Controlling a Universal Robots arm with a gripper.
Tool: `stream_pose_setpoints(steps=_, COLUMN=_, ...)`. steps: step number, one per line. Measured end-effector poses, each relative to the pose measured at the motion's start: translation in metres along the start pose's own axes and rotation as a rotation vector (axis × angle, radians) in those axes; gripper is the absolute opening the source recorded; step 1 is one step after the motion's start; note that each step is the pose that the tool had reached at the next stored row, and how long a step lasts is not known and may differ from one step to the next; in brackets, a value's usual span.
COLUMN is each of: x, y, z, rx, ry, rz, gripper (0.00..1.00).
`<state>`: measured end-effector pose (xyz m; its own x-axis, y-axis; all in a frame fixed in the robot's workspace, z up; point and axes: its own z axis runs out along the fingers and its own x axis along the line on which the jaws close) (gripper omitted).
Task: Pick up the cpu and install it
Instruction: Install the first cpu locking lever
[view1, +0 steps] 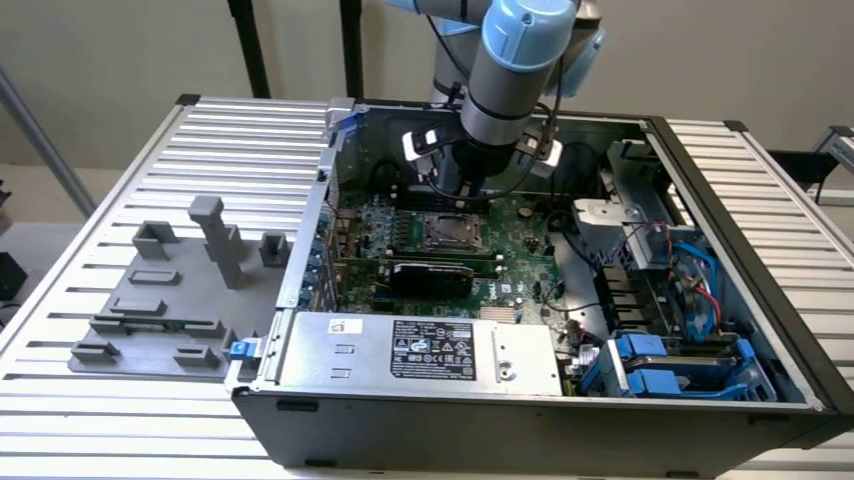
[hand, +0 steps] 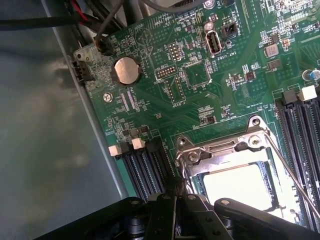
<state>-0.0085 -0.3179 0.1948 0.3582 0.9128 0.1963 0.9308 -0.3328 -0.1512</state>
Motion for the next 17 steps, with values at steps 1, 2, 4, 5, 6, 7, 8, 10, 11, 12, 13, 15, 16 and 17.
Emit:
stream_pose_setpoints(steps=1, x=-0.0004, y=0.0002, z=-0.0001, rx=0.0004, ry=0.0012, rz=0.0, gripper=0.11)
stream_pose_setpoints(steps=2, x=-0.0008, y=0.0003, z=-0.0002, rx=0.0009, ry=0.0024, rz=0.0, gripper=0.11)
stream_pose_setpoints(steps=4, x=-0.0017, y=0.0006, z=-0.0004, rx=0.002, ry=0.005, rz=-0.001, gripper=0.11)
stream_pose_setpoints(steps=5, x=-0.0019, y=0.0007, z=-0.0004, rx=0.0028, ry=0.0073, rz=-0.001, gripper=0.11)
stream_pose_setpoints(steps=6, x=-0.0021, y=0.0008, z=-0.0004, rx=0.0038, ry=0.0101, rz=-0.001, gripper=0.11)
stream_pose_setpoints(steps=7, x=-0.0023, y=0.0008, z=-0.0004, rx=0.0049, ry=0.0134, rz=-0.001, gripper=0.11)
stream_pose_setpoints(steps=8, x=-0.0024, y=0.0009, z=-0.0004, rx=0.0061, ry=0.0169, rz=-0.002, gripper=0.11)
stream_pose_setpoints(steps=10, x=-0.0027, y=0.001, z=-0.0003, rx=0.008, ry=0.0235, rz=-0.002, gripper=0.11)
stream_pose_setpoints(steps=11, x=-0.003, y=0.0011, z=-0.0001, rx=0.0083, ry=0.0255, rz=-0.002, gripper=0.11)
stream_pose_setpoints(steps=12, x=-0.0032, y=0.0012, z=0.0001, rx=0.0084, ry=0.0267, rz=-0.003, gripper=0.11)
stream_pose_setpoints(steps=13, x=-0.0034, y=0.0013, z=0.0003, rx=0.0085, ry=0.0278, rz=-0.003, gripper=0.11)
stream_pose_setpoints(steps=15, x=-0.0037, y=0.0015, z=0.0006, rx=0.0083, ry=0.0295, rz=-0.003, gripper=0.11)
stream_pose_setpoints(steps=16, x=-0.0039, y=0.0015, z=0.0007, rx=0.0082, ry=0.03, rz=-0.003, gripper=0.11)
stream_pose_setpoints(steps=17, x=-0.004, y=0.0016, z=0.001, rx=0.0079, ry=0.0304, rz=-0.003, gripper=0.11)
